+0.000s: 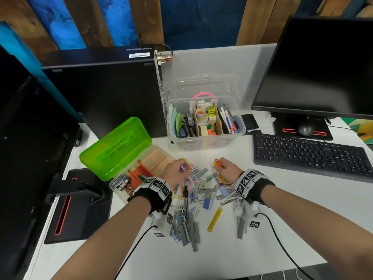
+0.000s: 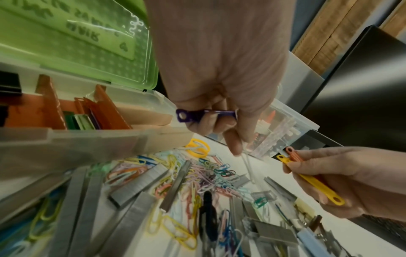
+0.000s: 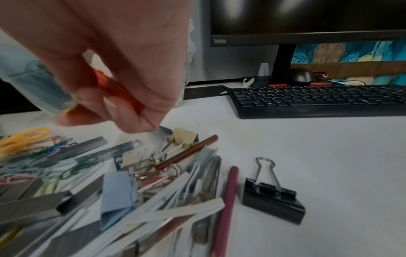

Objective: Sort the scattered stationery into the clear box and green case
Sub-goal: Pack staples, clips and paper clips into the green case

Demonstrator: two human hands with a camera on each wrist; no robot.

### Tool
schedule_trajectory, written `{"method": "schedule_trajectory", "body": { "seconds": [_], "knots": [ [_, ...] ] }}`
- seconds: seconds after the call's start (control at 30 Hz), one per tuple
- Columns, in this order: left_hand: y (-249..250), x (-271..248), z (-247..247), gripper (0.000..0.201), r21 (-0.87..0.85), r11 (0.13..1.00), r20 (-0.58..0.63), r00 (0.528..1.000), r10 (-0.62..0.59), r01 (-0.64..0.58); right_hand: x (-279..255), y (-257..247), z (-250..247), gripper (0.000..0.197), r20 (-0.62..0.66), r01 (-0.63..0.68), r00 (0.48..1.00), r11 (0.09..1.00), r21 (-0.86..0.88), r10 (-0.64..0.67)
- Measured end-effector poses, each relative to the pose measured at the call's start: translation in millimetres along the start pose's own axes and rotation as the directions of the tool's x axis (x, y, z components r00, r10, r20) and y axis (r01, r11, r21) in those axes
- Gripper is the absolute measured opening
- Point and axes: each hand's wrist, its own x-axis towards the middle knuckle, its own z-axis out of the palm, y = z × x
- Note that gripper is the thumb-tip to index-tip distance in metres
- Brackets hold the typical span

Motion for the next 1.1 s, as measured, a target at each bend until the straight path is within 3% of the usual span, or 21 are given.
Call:
{"method": "schedule_trajectory", "body": {
  "seconds": [0.07, 0.23, 0.5, 0.63, 0.77, 0.93, 1.1],
  "knots": [
    [1, 2, 2, 0.015, 0.057, 0.998, 0.044, 0.999, -0.010, 0.008, -2, -1, 0, 0.007, -0.020, -0.013, 1.000, 0.998, 0.056, 0.014],
    [11, 4, 2, 0.020, 0.122, 0.992, 0.084, 0.997, -0.002, -0.009, -4, -4, -10, 0.019, -0.076, -0.074, 0.993, 0.980, 0.184, 0.089],
    [23, 14, 11, 0.018, 0.011, 1.000, 0.048, 0.999, 0.002, -0.002, -2, 18, -33, 0.017, -0.200, -0.129, 0.972, 0.992, -0.003, 0.126],
    [29, 17, 19, 0.023, 0.169, 0.986, 0.108, 0.994, -0.021, 0.002, -4, 34, -40, 0.019, -0.213, -0.145, 0.968, 0.988, -0.052, 0.131],
    [38, 18, 26, 0.028, 0.355, 0.934, 0.217, 0.967, -0.134, 0.050, -6, 39, -49, 0.021, -0.137, -0.099, 0.987, 0.986, -0.132, 0.081],
    [64, 13, 32, 0.035, 0.631, 0.776, 0.168, 0.977, -0.131, -0.005, -16, 45, -55, 0.008, -0.007, 0.050, 0.998, 0.906, -0.419, -0.058],
    [75, 10, 40, 0.042, 0.698, 0.716, 0.146, 0.984, -0.102, -0.029, -20, 52, -54, 0.017, 0.100, 0.109, 0.993, 0.843, -0.527, -0.066]
  ]
}}
